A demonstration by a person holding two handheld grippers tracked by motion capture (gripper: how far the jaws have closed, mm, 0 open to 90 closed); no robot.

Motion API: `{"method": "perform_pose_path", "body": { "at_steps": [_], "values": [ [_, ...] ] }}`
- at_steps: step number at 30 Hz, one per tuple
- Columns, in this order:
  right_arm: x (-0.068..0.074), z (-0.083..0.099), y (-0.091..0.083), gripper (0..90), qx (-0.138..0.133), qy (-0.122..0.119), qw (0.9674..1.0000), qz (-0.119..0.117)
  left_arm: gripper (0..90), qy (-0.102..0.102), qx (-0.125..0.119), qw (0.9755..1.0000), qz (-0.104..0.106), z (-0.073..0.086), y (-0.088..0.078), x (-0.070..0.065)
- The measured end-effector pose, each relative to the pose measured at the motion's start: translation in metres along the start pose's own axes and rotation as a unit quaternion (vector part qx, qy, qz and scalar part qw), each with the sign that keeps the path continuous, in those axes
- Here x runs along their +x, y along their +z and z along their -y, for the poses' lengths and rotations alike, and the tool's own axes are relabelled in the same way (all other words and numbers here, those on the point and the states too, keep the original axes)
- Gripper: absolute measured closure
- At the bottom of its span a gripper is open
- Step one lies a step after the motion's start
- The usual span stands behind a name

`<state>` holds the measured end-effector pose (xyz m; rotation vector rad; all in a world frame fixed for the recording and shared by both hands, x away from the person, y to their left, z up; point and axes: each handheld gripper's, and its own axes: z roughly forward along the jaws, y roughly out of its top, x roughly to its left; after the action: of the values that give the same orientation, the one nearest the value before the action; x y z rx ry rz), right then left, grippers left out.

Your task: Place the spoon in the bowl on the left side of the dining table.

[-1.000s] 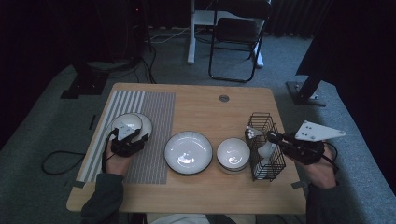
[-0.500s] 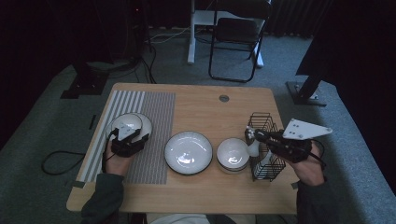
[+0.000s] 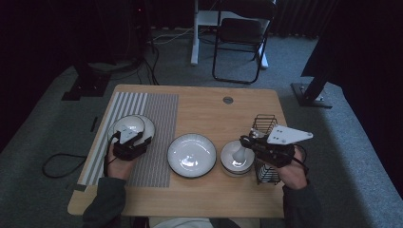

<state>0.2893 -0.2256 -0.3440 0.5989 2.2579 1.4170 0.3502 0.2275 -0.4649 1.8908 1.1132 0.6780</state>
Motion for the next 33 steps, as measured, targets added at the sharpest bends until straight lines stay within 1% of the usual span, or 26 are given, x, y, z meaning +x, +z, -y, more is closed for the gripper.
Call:
{"method": "perform_pose_path", "body": {
  "at_steps": [5, 7, 9, 12, 16, 21, 24, 30, 33],
  "values": [
    [0.005, 0.003, 0.013, 84.5, -0.007, 0.014, 0.9999, 0.000, 56.7, 0.002, 0.004, 1.0000, 0.002, 0.003, -0.001, -0.004],
    [0.006, 0.003, 0.018, 84.5, -0.003, 0.015, 0.9999, 0.003, 56.7, 0.002, 0.005, 1.0000, 0.002, 0.004, -0.002, -0.005],
    [0.008, 0.003, 0.023, 84.6, 0.001, 0.014, 0.9999, 0.008, 56.7, 0.000, 0.006, 1.0000, 0.001, 0.007, -0.003, -0.006],
    [0.010, 0.001, 0.030, 84.6, 0.002, 0.016, 0.9998, 0.007, 56.7, -0.006, 0.010, 0.9999, 0.000, 0.013, -0.006, -0.006],
    [0.014, -0.001, 0.039, 84.6, 0.004, 0.014, 0.9999, 0.004, 56.7, -0.015, 0.014, 0.9998, -0.004, 0.023, -0.012, -0.005],
    [0.019, -0.004, 0.050, 84.6, 0.002, 0.013, 0.9999, 0.003, 56.8, -0.023, 0.013, 0.9996, -0.008, 0.031, -0.017, -0.005],
    [0.022, -0.006, 0.056, 84.5, -0.001, 0.011, 0.9999, 0.004, 56.7, -0.020, 0.014, 0.9997, -0.005, 0.033, -0.017, -0.007],
    [0.026, -0.012, 0.073, 84.6, -0.003, 0.013, 0.9999, 0.002, 56.8, -0.008, 0.020, 0.9998, 0.001, 0.035, -0.013, -0.011],
    [0.027, -0.015, 0.084, 84.6, -0.004, 0.015, 0.9999, -0.003, 56.7, -0.008, 0.022, 0.9997, 0.003, 0.037, -0.011, -0.012]
  ]
}}
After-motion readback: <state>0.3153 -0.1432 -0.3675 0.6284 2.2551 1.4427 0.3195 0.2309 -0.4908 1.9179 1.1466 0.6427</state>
